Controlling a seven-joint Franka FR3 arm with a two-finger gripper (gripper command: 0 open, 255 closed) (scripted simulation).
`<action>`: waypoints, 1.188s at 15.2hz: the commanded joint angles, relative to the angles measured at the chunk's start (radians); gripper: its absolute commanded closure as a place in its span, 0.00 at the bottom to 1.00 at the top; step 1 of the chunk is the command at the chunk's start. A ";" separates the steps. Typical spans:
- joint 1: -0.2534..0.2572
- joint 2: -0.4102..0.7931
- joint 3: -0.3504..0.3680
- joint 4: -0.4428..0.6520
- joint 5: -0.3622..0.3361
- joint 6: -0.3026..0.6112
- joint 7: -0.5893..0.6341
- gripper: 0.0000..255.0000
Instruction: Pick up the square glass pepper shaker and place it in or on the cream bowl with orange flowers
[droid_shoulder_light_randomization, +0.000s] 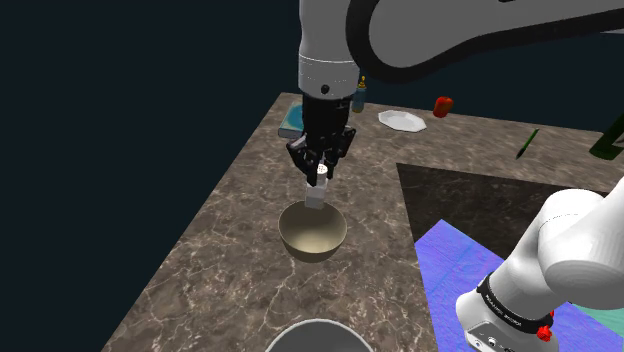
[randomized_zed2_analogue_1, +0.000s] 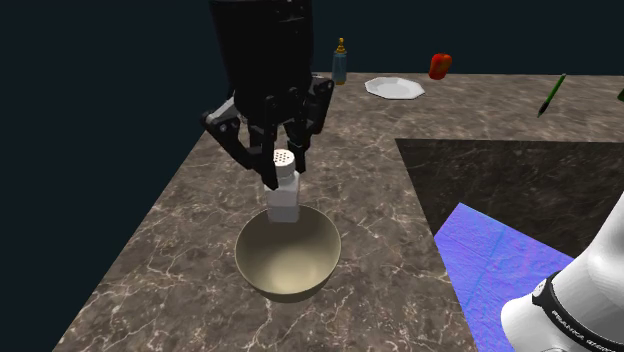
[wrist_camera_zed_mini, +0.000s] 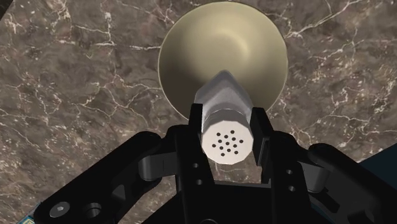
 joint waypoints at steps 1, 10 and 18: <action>0.001 0.003 0.002 -0.025 0.000 0.028 0.001 1.00; 0.003 0.028 0.014 -0.129 -0.002 0.156 0.006 1.00; 0.003 0.028 0.014 -0.129 -0.002 0.156 0.006 1.00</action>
